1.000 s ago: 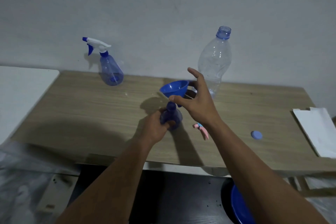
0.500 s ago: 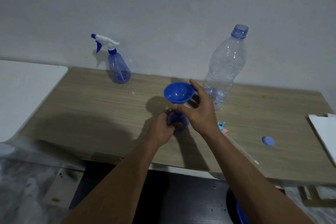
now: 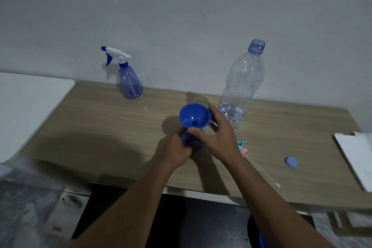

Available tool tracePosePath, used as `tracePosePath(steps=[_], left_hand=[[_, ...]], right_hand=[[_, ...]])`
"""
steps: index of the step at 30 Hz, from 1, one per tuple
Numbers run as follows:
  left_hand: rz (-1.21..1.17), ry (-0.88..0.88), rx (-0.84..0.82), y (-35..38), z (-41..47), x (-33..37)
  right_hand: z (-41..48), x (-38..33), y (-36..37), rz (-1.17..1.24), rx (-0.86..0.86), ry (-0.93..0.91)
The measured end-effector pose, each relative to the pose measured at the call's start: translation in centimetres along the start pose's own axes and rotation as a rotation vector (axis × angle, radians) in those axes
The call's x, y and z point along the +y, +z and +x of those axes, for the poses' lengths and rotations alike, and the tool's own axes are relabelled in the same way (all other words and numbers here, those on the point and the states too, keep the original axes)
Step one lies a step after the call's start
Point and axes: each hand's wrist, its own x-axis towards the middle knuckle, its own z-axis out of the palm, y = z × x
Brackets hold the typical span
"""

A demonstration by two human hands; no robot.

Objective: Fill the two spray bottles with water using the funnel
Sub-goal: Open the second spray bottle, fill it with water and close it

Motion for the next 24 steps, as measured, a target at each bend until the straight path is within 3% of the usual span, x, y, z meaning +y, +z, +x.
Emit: tracePosePath(steps=[4, 8, 12, 18, 24], left_hand=[[-0.105, 0.013, 0.071, 0.4, -0.4, 0.3], [-0.298, 0.010, 0.173, 0.2, -1.0, 0.8], [-0.381, -0.001, 0.222, 0.0, -1.2, 2.3], [-0.423, 0.059, 0.225, 0.0, -0.9, 4.0], [-0.346, 0.109, 0.261, 0.2, -0.9, 4.8]], right_hand=[[-0.7, -1.2, -1.7, -0.098, 0.082, -0.090], [-0.3, -3.2, -4.1, -0.170, 0.380, -0.300], [2.4, -4.5, -6.3, -0.218, 0.576, -0.262], [6.6, -3.2, -8.1, -0.083, 0.310, -0.139], [8.3, -2.0, -8.4, -0.004, 0.271, -0.153]])
